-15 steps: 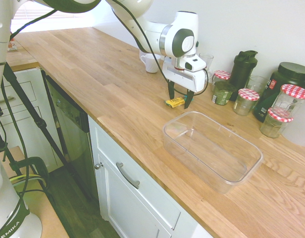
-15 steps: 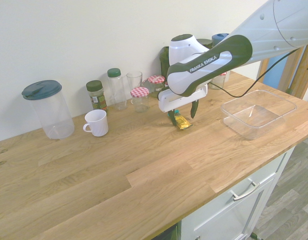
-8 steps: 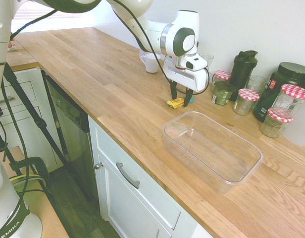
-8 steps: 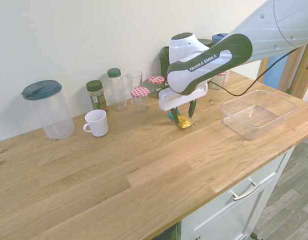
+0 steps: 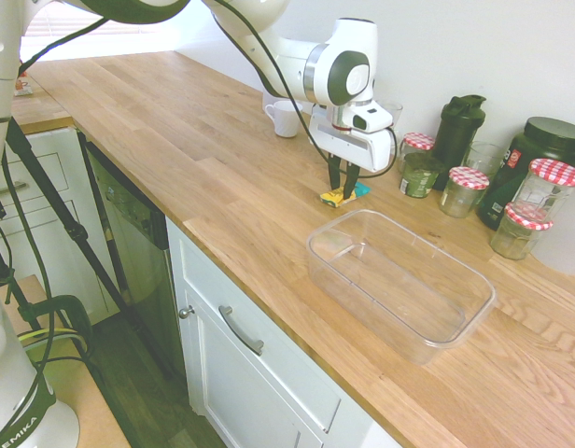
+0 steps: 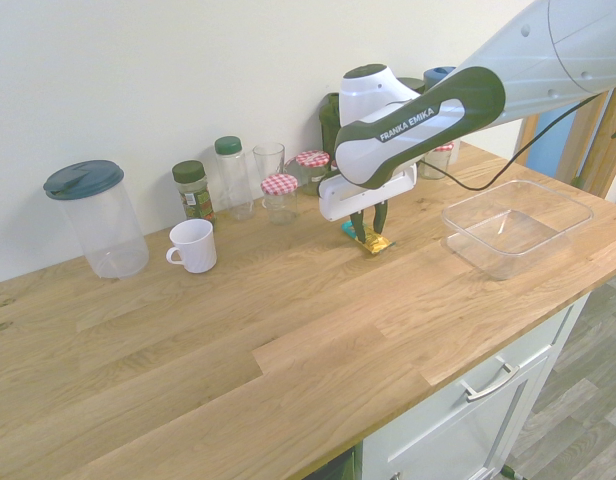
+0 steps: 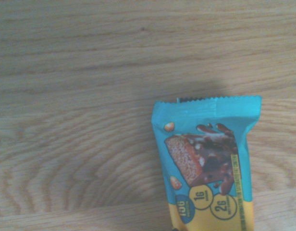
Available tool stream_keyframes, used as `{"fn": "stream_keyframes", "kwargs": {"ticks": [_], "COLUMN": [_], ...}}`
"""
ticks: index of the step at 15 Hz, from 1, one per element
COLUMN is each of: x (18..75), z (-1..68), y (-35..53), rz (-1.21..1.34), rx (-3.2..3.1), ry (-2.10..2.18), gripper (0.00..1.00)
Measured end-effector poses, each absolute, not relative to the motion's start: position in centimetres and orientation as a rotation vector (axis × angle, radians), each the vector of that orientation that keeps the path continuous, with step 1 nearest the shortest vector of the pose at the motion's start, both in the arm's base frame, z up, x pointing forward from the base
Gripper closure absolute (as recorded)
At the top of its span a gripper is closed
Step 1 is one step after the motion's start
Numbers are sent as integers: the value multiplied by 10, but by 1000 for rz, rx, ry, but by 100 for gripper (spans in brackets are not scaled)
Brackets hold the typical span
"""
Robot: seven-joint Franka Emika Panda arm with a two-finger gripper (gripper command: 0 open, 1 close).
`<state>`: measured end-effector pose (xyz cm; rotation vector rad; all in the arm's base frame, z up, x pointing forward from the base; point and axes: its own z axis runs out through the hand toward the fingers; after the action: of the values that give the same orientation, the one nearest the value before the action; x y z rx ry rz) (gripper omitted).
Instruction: Put the protein bar into the container
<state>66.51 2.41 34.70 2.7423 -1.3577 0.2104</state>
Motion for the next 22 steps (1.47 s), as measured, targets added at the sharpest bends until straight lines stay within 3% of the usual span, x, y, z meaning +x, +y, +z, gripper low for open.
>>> {"fn": "stream_keyframes", "kwargs": {"ticks": [7, 13, 22], "x": [653, 573, 499], "z": [438, 532, 461], "y": [14, -76, -219], "rz": [303, 401, 260], "rx": [2809, 2833, 2826], "ry": [-1379, -1496, -1686], "gripper": [100, 100, 100]}}
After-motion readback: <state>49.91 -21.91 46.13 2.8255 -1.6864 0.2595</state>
